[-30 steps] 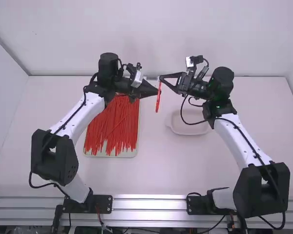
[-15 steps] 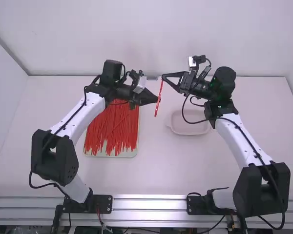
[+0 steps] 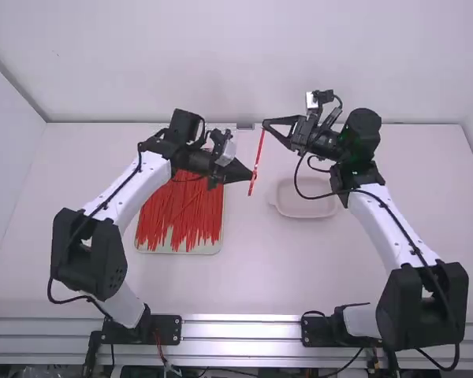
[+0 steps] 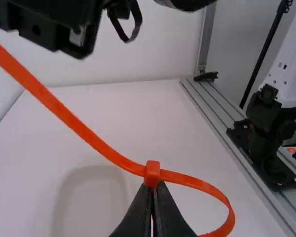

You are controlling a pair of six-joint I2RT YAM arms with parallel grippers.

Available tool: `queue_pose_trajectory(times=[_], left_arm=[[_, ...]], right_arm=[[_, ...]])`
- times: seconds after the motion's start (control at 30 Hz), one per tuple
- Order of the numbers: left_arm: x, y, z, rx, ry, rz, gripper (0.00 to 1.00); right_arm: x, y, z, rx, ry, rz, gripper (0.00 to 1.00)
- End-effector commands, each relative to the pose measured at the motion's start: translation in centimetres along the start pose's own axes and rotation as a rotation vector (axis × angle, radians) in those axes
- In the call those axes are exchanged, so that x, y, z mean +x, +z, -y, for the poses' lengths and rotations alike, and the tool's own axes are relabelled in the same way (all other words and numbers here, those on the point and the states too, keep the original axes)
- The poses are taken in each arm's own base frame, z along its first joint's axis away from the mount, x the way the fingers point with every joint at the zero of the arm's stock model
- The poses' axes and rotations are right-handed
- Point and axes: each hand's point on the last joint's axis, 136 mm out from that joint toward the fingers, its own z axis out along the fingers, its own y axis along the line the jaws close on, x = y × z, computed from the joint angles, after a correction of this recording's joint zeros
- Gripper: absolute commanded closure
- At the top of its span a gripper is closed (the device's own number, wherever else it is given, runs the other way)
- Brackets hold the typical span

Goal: Fasten the cable tie

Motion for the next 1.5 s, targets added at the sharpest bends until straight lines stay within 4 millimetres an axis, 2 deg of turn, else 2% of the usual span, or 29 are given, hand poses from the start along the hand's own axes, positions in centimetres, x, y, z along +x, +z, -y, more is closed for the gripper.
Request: queue_pose_trajectory(times=[0.0,0.17,0.53,0.57,0.67,0.77,0.83,0.97,1.03,1.17,1.47], left_arm=[[2.2,1.0,1.3,0.024,-0.051,-0.024,0.98],[3.4,1.2,1.0,0.009,-0.077,-0.018,0.98],[2.0,1.2,-0.8,-0.024,-0.089,0.020,0.98],[1.7,1.2,-1.0,-0.028,-0.092,0.027,0.98],[0.4,0.7,-2.3,-0.060,-0.099,0.052,0.98],[-0.8,-0.1,-3.4,-0.090,-0.076,0.080,0.98],[-1.6,-0.6,-4.1,-0.111,-0.066,0.094,0.98],[-3.9,-2.0,-5.2,-0.150,-0.039,0.141,0.98],[-4.7,-2.7,-5.5,-0.162,-0.026,0.158,0.98],[-5.0,-2.6,-4.9,-0.125,-0.008,0.164,0.98],[-5.1,-2.0,-3.3,-0.037,-0.024,0.168,0.98]], right_arm=[[-2.9,-0.9,-0.7,0.014,-0.054,0.126,1.00],[-3.1,-0.9,-0.7,0.016,-0.053,0.133,1.00],[-3.1,-0.9,-0.5,0.025,-0.074,0.141,1.00],[-3.1,-0.9,-0.5,0.025,-0.084,0.139,0.96],[-2.6,-0.8,-0.5,0.022,-0.128,0.108,0.64],[-1.8,-0.7,0.1,0.038,-0.123,0.071,0.49],[-1.2,-0.6,0.8,0.055,-0.103,0.045,0.44],[0.5,0.1,2.1,0.093,-0.063,-0.010,0.43],[1.5,0.6,2.3,0.097,-0.073,-0.040,0.48],[2.7,1.6,2.0,0.086,-0.082,-0.075,0.53],[3.1,1.9,1.7,0.079,-0.081,-0.086,0.64]])
